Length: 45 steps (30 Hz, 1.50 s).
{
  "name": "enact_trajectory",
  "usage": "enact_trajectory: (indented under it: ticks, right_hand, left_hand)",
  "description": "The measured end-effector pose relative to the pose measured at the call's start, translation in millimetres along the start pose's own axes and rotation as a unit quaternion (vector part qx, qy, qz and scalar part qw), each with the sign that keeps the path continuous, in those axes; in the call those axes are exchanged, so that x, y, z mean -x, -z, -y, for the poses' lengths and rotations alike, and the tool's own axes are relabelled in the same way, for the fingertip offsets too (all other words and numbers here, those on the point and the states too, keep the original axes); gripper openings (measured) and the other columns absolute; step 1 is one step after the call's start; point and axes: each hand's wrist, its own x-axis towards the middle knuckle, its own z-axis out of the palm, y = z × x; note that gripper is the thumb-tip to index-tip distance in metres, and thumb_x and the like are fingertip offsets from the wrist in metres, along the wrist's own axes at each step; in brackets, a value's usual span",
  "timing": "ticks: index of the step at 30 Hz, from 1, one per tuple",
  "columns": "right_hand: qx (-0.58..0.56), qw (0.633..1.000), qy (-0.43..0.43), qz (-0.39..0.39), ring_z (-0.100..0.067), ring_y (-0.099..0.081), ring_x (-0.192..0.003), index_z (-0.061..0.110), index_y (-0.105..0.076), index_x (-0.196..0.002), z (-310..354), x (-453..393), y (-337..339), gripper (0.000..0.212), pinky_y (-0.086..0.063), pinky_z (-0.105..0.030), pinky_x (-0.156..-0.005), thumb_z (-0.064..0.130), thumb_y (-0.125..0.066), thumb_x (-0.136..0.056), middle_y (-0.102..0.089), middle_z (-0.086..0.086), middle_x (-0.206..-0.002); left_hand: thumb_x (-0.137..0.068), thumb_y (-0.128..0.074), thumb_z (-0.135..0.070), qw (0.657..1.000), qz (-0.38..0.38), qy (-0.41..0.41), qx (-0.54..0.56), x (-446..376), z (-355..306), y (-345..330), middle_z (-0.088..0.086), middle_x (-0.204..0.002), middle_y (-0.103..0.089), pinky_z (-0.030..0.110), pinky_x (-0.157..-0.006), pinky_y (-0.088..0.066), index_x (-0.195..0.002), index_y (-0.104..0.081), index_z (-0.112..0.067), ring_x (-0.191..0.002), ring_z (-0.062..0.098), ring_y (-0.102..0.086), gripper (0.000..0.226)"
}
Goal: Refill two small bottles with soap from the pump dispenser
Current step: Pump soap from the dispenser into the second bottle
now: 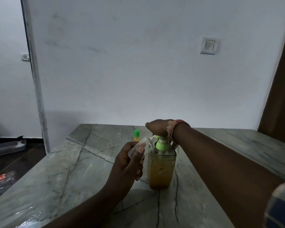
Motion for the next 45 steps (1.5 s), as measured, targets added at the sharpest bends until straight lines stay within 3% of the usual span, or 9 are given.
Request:
enact_trajectory:
  ticks: [6,13,16,19,24,28,36,41,45]
  right_hand:
    - [-0.004,1.000,0.002,-0.025,-0.019,-0.039,-0.073,0.009,-0.041,-0.071,-7,-3,-8,0.035,-0.025,-0.024,-0.054,0.012,-0.028,-0.104,-0.043,-0.005,-0.077]
    - [-0.033,0.999,0.012,0.025,-0.029,-0.046,-0.127,-0.003,-0.047,-0.136,-2,7,4,0.047,-0.036,-0.030,-0.097,0.024,-0.021,-0.108,-0.047,-0.018,-0.143]
    - [-0.044,0.999,0.006,0.025,-0.028,-0.055,-0.103,-0.002,-0.057,-0.127,-5,2,1,0.050,-0.038,-0.031,-0.084,0.030,-0.024,-0.107,-0.055,-0.017,-0.132]
    - [-0.062,0.997,0.002,0.037,-0.037,-0.051,-0.119,-0.010,-0.050,-0.130,-8,-4,-8,0.038,-0.040,-0.033,-0.089,0.011,-0.031,-0.105,-0.052,-0.026,-0.134]
    - [-0.031,0.999,0.007,0.038,-0.029,-0.051,-0.121,0.000,-0.056,-0.129,-6,5,2,0.053,-0.037,-0.030,-0.092,0.033,-0.021,-0.107,-0.052,-0.015,-0.137]
    - [-0.037,0.999,0.008,0.036,-0.022,-0.057,-0.091,0.002,-0.060,-0.126,-6,3,4,0.057,-0.037,-0.029,-0.082,0.039,-0.021,-0.106,-0.057,-0.013,-0.125]
    - [-0.045,0.999,-0.002,0.013,-0.027,-0.055,-0.113,0.004,-0.059,-0.126,-7,7,-2,0.064,-0.037,-0.034,-0.094,0.044,-0.015,-0.105,-0.057,-0.013,-0.132]
    - [-0.190,0.980,-0.057,0.025,-0.020,-0.051,-0.059,-0.003,-0.071,-0.108,-8,14,14,0.072,-0.040,-0.021,-0.056,0.041,-0.016,-0.104,-0.065,-0.008,-0.071]
    - [-0.079,0.996,-0.025,-0.018,-0.026,-0.052,-0.094,-0.009,-0.055,-0.128,-2,10,7,0.034,-0.032,-0.023,-0.073,0.005,-0.036,-0.103,-0.058,-0.025,-0.125]
  left_hand:
    - [-0.094,-0.048,-0.053,1.000,0.004,0.013,-0.012,0,4,0,0.005,-0.071,-0.053,0.032,-0.048,-0.043,-0.117,-0.058,-0.019,-0.056,0.019,-0.048,0.042]
    - [-0.093,-0.039,-0.053,0.995,0.007,0.073,0.069,1,2,2,0.012,-0.073,-0.047,0.028,-0.047,-0.039,-0.118,-0.063,-0.018,-0.054,0.015,-0.043,0.049]
    - [-0.093,-0.038,-0.051,0.994,0.016,0.072,0.079,0,5,3,0.014,-0.074,-0.046,0.028,-0.048,-0.039,-0.117,-0.063,-0.015,-0.054,0.016,-0.042,0.050]
    - [-0.094,-0.038,-0.053,0.994,0.016,0.073,0.079,-1,8,2,0.016,-0.074,-0.046,0.029,-0.047,-0.039,-0.111,-0.064,-0.014,-0.053,0.017,-0.042,0.050]
    - [-0.092,-0.039,-0.059,0.994,0.023,0.068,0.078,-2,8,2,0.016,-0.074,-0.047,0.029,-0.048,-0.039,-0.110,-0.067,-0.022,-0.052,0.017,-0.042,0.050]
    - [-0.089,-0.042,-0.062,0.995,0.027,0.053,0.083,-1,9,2,0.017,-0.075,-0.047,0.030,-0.048,-0.040,-0.111,-0.067,-0.022,-0.053,0.017,-0.043,0.052]
    - [-0.090,-0.038,-0.061,0.995,0.018,0.062,0.073,-2,5,2,0.016,-0.074,-0.049,0.030,-0.049,-0.041,-0.116,-0.066,-0.022,-0.054,0.019,-0.045,0.055]
    - [-0.094,-0.032,-0.055,0.996,0.024,0.060,0.066,0,4,2,0.015,-0.075,-0.050,0.030,-0.050,-0.042,-0.113,-0.067,-0.026,-0.056,0.020,-0.045,0.049]
    - [-0.095,-0.032,-0.053,0.996,0.026,0.058,0.062,-1,5,3,0.018,-0.078,-0.051,0.031,-0.051,-0.043,-0.114,-0.067,-0.026,-0.057,0.021,-0.046,0.048]
